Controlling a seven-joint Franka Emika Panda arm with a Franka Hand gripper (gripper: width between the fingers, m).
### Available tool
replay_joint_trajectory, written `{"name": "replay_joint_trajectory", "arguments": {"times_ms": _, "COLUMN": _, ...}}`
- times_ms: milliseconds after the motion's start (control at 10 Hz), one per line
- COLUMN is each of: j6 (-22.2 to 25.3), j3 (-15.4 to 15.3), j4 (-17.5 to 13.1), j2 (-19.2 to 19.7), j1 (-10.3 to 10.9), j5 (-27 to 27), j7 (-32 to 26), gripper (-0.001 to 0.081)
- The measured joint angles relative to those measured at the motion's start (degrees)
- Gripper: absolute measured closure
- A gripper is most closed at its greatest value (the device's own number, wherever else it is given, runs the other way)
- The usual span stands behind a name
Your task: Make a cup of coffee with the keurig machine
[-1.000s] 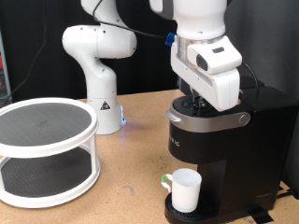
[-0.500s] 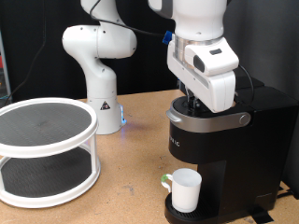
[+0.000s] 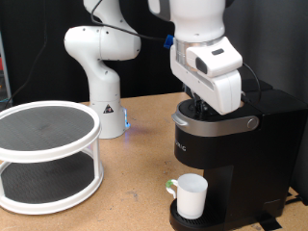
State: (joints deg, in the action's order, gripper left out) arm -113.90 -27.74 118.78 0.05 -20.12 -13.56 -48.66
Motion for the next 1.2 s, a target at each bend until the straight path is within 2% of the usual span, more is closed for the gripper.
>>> {"name": "replay_joint_trajectory", "arguments": {"times_ms": 300, "j6": -2.0, "j3": 1.2, "j4": 3.8, "j2": -3.2, "j1": -0.2, "j5": -6.8, "j7": -9.1, "gripper": 0.0804}}
{"name": "replay_joint_trajectory", "arguments": {"times_ms": 600, "j6": -1.0, "j3": 1.7, "j4": 7.4, "j2": -6.9, "j1": -0.2, "j5": -8.3, "j7": -12.6, "gripper": 0.0804}}
{"name": "replay_joint_trajectory", "arguments": {"times_ms": 1200, "j6": -0.2, "j3": 2.4, "j4": 6.1, "j2": -6.9, "j1": -0.2, "j5": -10.3, "j7": -13.5, "gripper": 0.0804}}
